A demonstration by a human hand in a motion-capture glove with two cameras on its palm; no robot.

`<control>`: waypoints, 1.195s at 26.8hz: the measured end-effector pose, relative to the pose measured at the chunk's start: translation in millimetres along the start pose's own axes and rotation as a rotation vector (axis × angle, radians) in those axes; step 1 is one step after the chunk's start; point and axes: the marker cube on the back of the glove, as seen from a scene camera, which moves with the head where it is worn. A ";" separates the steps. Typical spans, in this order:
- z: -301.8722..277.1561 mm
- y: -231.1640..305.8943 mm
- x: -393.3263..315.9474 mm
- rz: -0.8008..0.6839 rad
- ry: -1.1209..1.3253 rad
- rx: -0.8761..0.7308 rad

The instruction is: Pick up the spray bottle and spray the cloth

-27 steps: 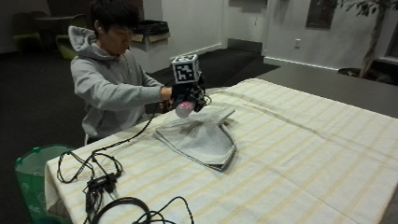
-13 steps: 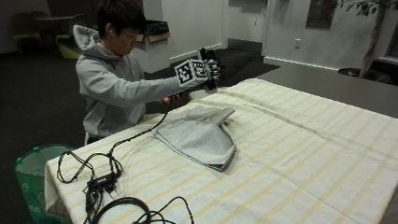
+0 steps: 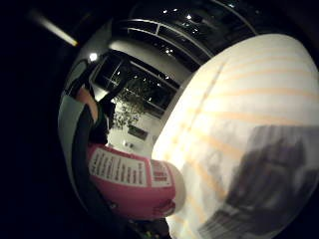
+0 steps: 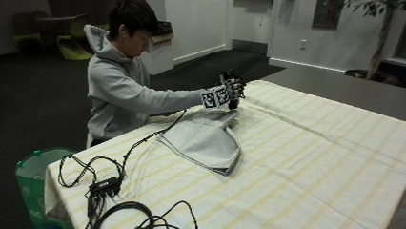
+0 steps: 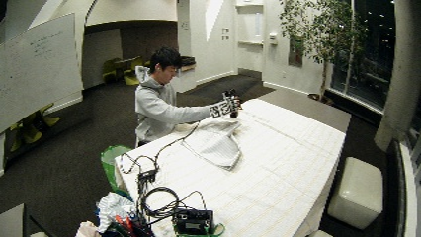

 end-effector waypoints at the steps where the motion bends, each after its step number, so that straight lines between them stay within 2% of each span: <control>1: 6.0 0.8 6.3 0.015 -0.002 -0.004; 10: 39.5 19.8 34.1 0.006 0.117 -0.203; 15: 24.4 51.1 29.5 0.045 0.165 -0.544; 20: 28.2 41.4 22.9 0.044 0.186 -0.485; 24: -12.6 69.9 16.8 0.068 0.181 -0.797; 25: -18.3 73.5 16.5 0.069 0.178 -0.831; 27: -20.3 68.2 12.5 0.065 0.156 -0.771; 30: -18.2 43.0 -2.1 0.042 0.109 -0.527; 32: -24.9 37.6 -11.2 0.022 0.106 -0.452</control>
